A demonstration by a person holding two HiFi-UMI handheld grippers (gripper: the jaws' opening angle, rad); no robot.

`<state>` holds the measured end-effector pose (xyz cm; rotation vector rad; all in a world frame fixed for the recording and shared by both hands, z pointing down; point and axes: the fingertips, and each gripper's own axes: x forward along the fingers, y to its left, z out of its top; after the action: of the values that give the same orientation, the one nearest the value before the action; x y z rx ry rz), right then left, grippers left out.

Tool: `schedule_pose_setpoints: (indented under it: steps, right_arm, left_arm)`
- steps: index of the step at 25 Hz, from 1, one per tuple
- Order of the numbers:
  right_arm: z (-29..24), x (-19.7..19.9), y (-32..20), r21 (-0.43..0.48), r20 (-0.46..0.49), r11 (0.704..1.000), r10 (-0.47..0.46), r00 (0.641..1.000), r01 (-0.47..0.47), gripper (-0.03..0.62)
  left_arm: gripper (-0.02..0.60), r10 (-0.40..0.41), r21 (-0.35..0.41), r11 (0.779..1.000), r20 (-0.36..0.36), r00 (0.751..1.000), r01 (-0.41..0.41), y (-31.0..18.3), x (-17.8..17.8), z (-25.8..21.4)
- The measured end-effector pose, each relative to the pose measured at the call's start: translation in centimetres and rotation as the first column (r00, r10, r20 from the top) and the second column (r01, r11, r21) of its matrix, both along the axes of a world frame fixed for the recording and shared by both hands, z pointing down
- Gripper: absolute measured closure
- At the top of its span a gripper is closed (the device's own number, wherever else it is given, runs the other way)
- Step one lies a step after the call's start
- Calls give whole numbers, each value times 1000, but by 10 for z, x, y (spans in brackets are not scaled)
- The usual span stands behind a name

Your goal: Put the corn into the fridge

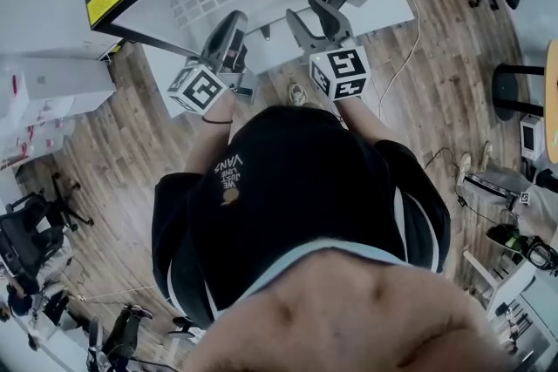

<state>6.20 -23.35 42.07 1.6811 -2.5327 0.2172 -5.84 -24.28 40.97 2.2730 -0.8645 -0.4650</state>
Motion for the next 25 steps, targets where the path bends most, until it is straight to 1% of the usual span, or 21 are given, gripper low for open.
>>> schedule_pose_setpoints:
  steps: [6,10,19,25]
  right_arm:
    - [-1,2,15,8,5,1000,19,1000,-19,436]
    - [-2,2,25,13,7,999,34,999,-34,461]
    - [-3,0,44,15,22,997,70,997,-70,507]
    - [0,-5,57,18,22,996,90,996,-91,539]
  left_arm:
    - [529,16,69,997,113,993,-24,14,2,0]
    - [529,20,96,995,168,986,-37,24,2,-1]
    - [529,46,117,990,231,972,-75,42,-3,1]
    - [529,73,108,989,228,971,-100,52,-8,5]
